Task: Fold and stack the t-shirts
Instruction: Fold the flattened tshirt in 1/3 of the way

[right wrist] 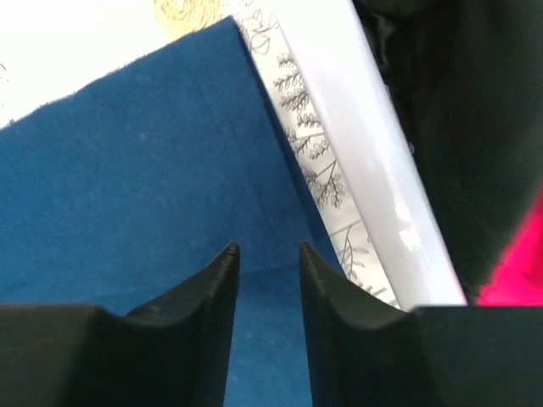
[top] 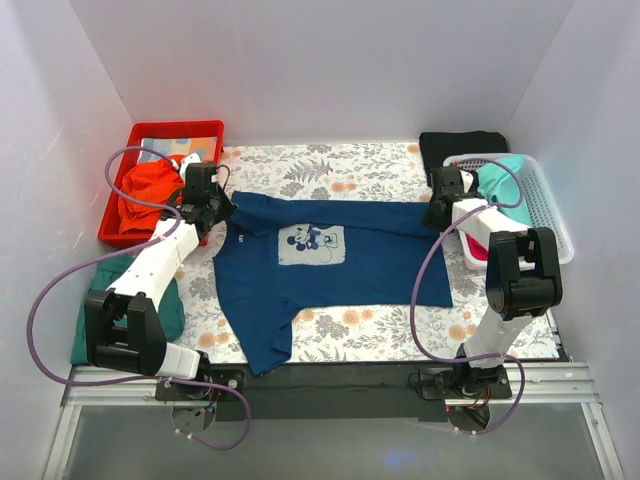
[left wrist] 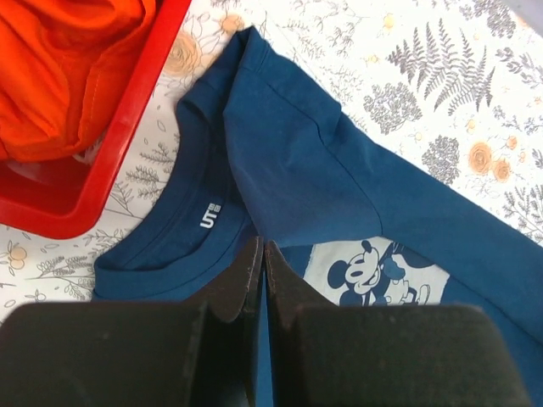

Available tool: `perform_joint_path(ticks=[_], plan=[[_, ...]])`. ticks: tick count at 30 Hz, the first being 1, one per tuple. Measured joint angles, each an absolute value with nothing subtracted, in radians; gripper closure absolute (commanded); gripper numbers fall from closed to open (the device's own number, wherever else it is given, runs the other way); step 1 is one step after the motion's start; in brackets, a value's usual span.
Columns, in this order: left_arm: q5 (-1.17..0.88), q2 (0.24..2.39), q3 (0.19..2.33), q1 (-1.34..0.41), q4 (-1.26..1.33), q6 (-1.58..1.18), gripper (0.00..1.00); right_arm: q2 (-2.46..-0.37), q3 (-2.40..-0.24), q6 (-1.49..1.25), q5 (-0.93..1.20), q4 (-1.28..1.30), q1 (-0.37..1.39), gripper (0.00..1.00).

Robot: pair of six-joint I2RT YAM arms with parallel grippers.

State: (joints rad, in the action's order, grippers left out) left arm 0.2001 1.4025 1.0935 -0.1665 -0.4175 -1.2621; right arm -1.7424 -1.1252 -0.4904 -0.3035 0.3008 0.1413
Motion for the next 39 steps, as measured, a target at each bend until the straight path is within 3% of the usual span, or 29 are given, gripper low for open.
perform_joint_path(ticks=[8,12,22,30,39], plan=[[0.194,1.455,1.084,-0.167,-0.417,-1.285,1.00,-1.753,-1.283,-0.395,-0.367,0.339,0.347,0.57],[0.196,1.505,1.124,-0.167,-0.416,-1.287,1.00,-1.829,-1.443,-0.339,-0.220,0.276,0.481,0.62],[0.229,1.655,1.264,-0.158,-0.352,-1.272,1.00,-2.144,-1.689,-0.290,0.133,0.245,0.632,0.64],[0.207,1.822,1.422,-0.117,-0.396,-1.281,1.00,-2.176,-1.737,-0.270,0.167,0.275,0.738,0.59],[0.163,1.893,1.493,-0.095,-0.506,-1.290,1.00,-2.300,-1.967,-0.231,0.112,0.288,0.837,0.54]])
